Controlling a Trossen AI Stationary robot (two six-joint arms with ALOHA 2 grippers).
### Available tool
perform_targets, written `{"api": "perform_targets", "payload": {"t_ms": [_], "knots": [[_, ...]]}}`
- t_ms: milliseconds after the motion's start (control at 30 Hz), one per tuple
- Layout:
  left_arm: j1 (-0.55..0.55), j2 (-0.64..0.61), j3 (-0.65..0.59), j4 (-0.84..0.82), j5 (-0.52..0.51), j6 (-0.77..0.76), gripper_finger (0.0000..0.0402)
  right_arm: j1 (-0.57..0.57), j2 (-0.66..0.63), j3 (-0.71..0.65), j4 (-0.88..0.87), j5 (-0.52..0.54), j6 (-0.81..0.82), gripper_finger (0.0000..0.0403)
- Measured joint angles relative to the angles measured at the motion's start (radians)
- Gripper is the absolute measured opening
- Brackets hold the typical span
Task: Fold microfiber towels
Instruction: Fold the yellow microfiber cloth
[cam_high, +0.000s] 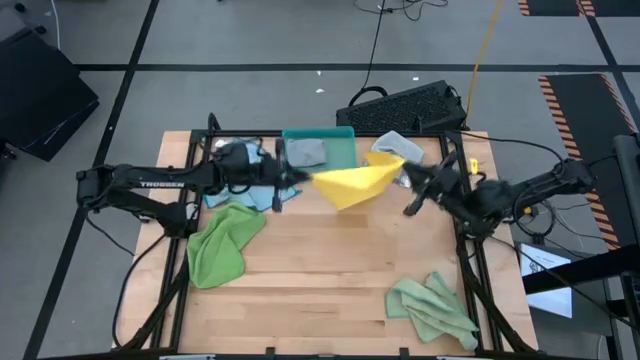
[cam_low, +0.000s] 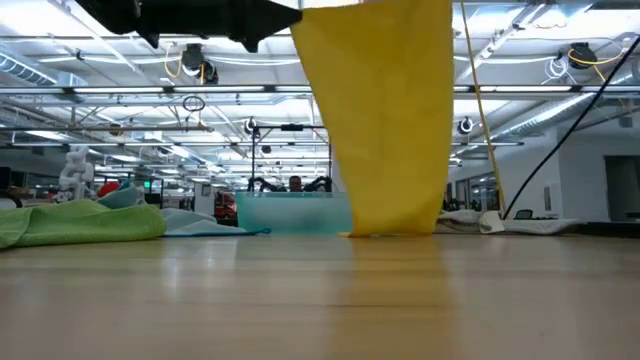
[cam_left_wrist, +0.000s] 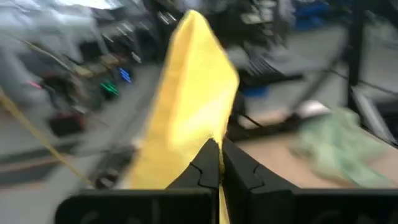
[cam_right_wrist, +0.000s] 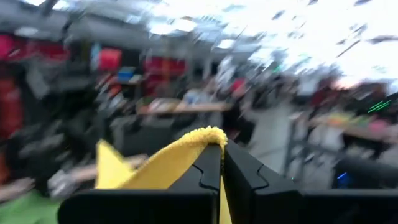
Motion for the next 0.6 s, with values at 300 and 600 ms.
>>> {"api": "perform_targets", "payload": {"t_ms": [300,600], "knots": [[-0.130,-0.042,-0.001,-0.310,0.005,-0.051,0.0006,0.070,0.110,-0.003,-0.233,-0.294,0.448,0.0000],[-0.249,-0.169,-0.001,-0.500,0.005,-0.107,0.0005,0.159,0.199,-0.003,-0.198,-0.543,0.609,0.0000]]}}
